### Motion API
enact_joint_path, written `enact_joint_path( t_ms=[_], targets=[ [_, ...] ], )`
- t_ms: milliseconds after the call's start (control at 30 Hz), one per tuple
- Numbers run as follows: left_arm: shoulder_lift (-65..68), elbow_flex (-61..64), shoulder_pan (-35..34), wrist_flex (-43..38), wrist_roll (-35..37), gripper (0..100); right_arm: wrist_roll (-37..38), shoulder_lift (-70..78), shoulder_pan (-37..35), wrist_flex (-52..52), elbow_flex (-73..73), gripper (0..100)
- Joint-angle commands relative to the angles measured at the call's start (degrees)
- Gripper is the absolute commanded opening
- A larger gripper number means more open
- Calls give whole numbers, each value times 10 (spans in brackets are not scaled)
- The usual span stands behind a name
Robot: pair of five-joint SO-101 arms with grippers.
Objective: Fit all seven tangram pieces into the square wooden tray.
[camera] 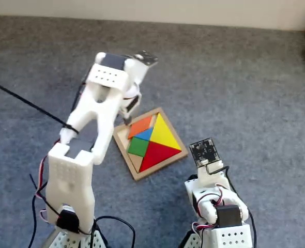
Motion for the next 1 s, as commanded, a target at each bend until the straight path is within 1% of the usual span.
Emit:
enact_joint_path(
  t_ms=[0, 167, 233, 400, 600, 700, 867, 967],
  targets=[
    [-114, 41, -22, 4, 4, 147, -1, 6, 4, 4, 80, 5],
    [-236, 154, -44, 3, 5, 152, -1, 6, 4, 4, 80, 5],
    [-276, 199, -68, -3, 5, 173, -1, 6, 4, 4, 80, 5],
    [-349, 315, -145, -43, 6, 275, -1, 6, 4, 4, 80, 5],
    [-407, 433, -208, -80, 2, 280, -1, 6, 4, 4, 80, 5],
    [-425, 504, -222, -123, 4, 281, -1, 6, 4, 4, 80, 5],
    [-428, 616, -225, -241, 5, 281, -1, 6, 4, 4, 80, 5],
    [-428, 657, -225, -287, 5, 281, -1, 6, 4, 4, 80, 5]
  ],
)
